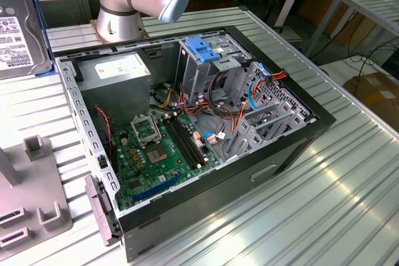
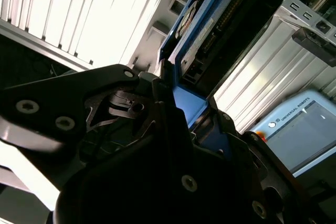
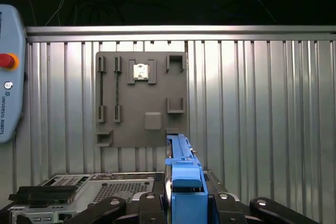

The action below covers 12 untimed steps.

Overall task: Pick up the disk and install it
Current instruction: 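Pick up the disk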

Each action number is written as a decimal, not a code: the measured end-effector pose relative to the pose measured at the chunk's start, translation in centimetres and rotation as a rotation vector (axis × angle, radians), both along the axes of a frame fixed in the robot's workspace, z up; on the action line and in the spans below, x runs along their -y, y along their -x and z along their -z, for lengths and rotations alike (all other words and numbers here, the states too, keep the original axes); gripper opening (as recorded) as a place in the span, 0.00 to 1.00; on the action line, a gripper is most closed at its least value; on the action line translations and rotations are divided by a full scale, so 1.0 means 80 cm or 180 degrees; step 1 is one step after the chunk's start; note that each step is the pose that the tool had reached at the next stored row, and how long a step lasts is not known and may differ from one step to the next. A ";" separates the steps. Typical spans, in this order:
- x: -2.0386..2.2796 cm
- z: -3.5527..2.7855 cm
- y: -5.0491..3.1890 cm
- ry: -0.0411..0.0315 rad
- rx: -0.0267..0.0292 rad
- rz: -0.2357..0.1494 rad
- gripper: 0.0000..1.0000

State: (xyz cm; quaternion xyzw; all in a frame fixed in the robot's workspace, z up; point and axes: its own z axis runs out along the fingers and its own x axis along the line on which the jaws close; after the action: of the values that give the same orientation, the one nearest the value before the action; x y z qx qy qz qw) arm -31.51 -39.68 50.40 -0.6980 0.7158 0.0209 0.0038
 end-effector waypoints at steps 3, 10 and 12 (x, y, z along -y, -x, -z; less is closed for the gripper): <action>0.0023 0.0020 -0.010 0.0009 0.0001 0.0000 0.37; 0.0063 0.0081 -0.041 0.0034 0.0007 0.0000 0.37; 0.0072 0.0096 -0.050 0.0042 0.0009 0.0000 0.37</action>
State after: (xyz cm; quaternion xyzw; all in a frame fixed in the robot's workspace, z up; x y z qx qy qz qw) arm -27.53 -40.25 49.63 -0.6980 0.7159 0.0152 0.0002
